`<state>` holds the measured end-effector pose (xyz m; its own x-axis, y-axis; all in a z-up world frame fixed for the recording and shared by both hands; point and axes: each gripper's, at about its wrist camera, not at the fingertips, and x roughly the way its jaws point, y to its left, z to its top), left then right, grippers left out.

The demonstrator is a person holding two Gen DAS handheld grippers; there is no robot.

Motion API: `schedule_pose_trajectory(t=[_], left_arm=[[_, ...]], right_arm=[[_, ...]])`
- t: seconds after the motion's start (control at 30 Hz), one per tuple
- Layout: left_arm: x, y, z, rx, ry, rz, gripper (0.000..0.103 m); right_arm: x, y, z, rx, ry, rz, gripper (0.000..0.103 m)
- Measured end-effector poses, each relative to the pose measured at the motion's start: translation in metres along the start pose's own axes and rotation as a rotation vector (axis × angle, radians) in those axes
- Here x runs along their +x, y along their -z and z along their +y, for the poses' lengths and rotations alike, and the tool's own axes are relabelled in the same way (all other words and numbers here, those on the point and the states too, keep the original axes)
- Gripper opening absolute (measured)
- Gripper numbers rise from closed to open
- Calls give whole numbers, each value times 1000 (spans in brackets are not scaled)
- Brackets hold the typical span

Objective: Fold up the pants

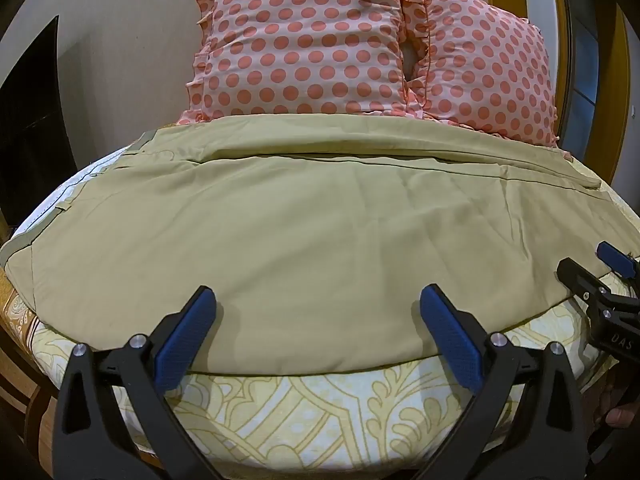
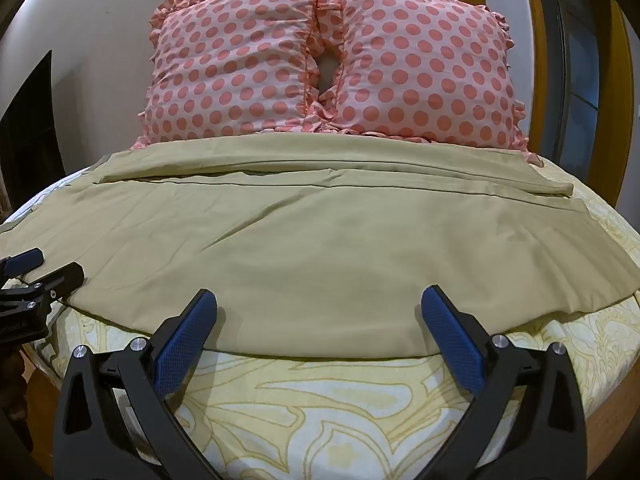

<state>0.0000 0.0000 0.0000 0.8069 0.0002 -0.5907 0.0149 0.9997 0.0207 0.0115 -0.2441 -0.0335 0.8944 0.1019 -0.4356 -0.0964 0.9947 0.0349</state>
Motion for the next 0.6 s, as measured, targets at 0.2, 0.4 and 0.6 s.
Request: schedule_pose_trajectory(t=[0.2, 0.4, 0.6], left_arm=[[0, -1, 0, 0, 1, 0, 101], [0, 0, 0, 0, 0, -2, 101], [0, 0, 0, 0, 0, -3, 101]], right_arm=[[0, 0, 0, 2, -1, -2, 102], [0, 0, 0, 2, -2, -4, 102], [0, 0, 0, 3, -1, -4, 102]])
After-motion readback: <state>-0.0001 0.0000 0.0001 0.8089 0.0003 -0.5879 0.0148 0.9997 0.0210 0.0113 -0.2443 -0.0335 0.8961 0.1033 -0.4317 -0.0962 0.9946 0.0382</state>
